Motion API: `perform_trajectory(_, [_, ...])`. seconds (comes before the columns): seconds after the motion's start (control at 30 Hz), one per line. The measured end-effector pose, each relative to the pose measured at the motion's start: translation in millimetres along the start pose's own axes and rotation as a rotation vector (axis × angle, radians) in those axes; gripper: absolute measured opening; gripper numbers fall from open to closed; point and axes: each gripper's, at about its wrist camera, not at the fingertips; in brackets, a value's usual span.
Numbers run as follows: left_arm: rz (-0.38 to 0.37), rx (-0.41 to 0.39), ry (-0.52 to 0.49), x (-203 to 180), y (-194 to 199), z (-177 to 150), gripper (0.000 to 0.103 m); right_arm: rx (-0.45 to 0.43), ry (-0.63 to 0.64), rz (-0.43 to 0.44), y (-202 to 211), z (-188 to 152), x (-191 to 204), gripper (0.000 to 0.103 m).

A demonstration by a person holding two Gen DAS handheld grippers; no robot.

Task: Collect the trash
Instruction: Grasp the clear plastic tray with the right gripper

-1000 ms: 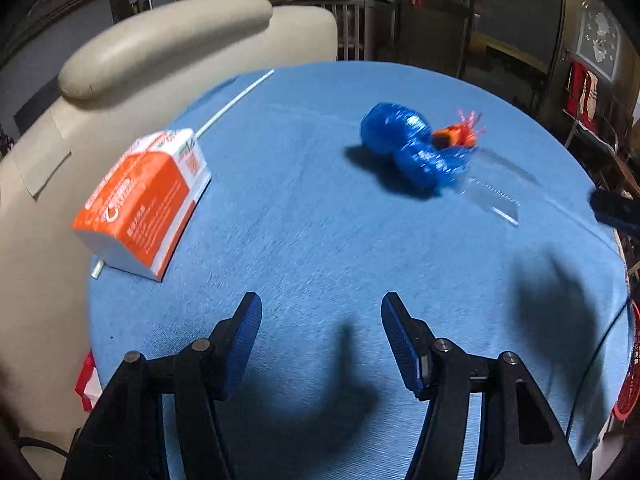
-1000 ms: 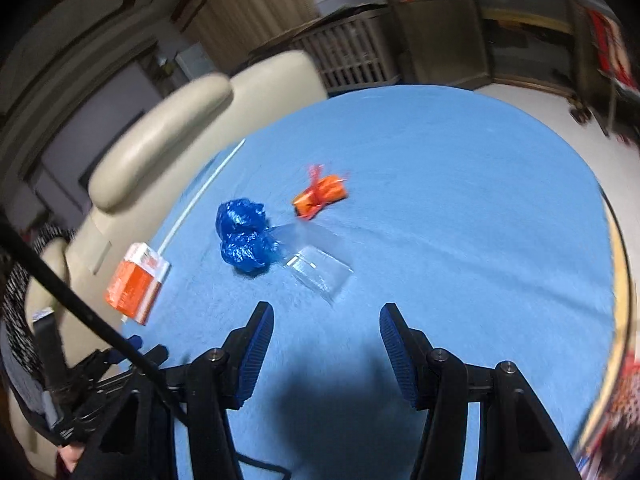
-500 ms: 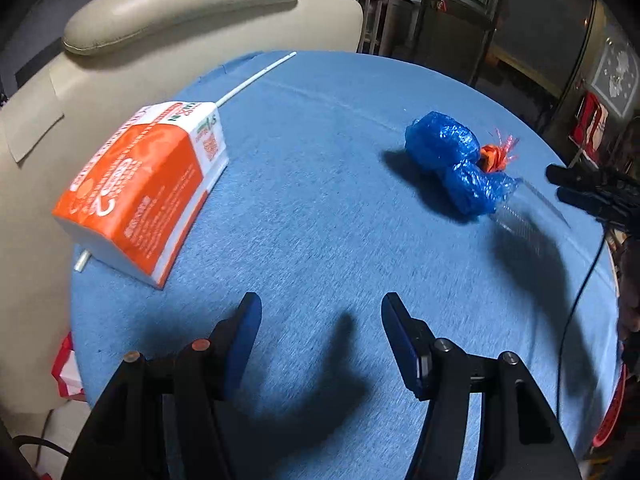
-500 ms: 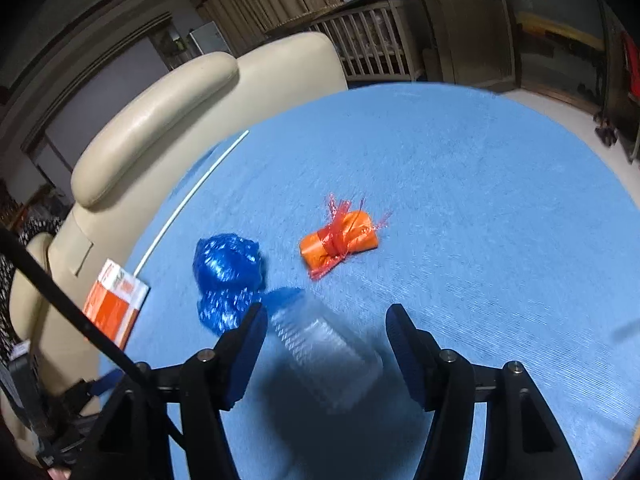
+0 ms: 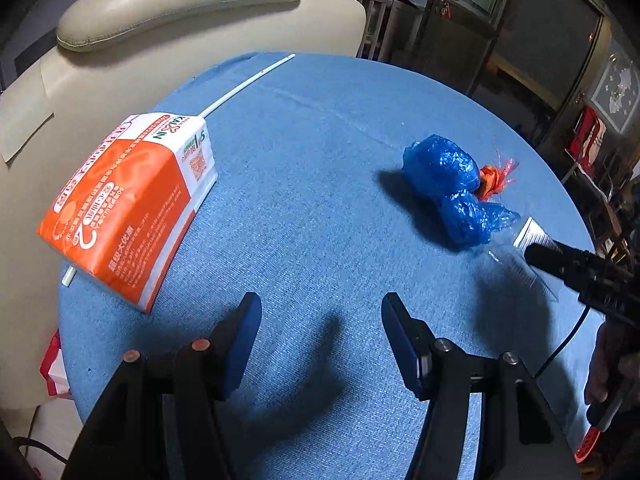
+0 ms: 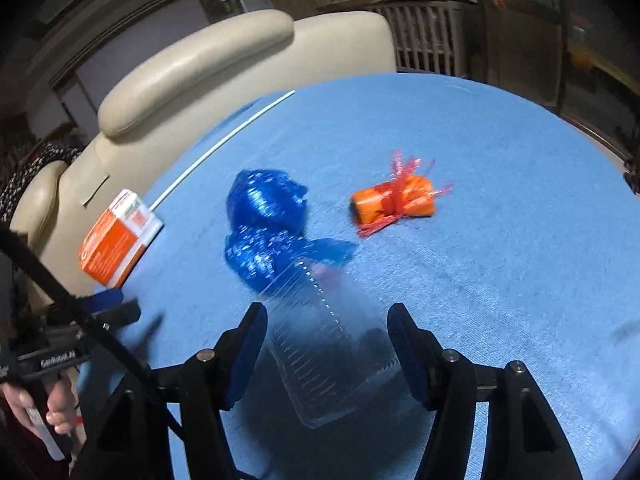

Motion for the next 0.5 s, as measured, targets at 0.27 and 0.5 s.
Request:
perform_trajectory(0.27, [-0.002,-0.003,0.004,7,6,3,0.063,0.053,-0.021,0.011,-1,-10,-5,0.068])
perform_trajectory(0.5, [-0.005,0.014,0.007,10,4,-5,0.063,0.037,0.016,0.004,5,-28,6,0.068])
Point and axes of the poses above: each gripper's, at about its wrist camera, not at the fingertips, and y roughly against the way its jaws point, x to its left, z to its top, and after that the axes turned 12 degrees about -x, right-handed
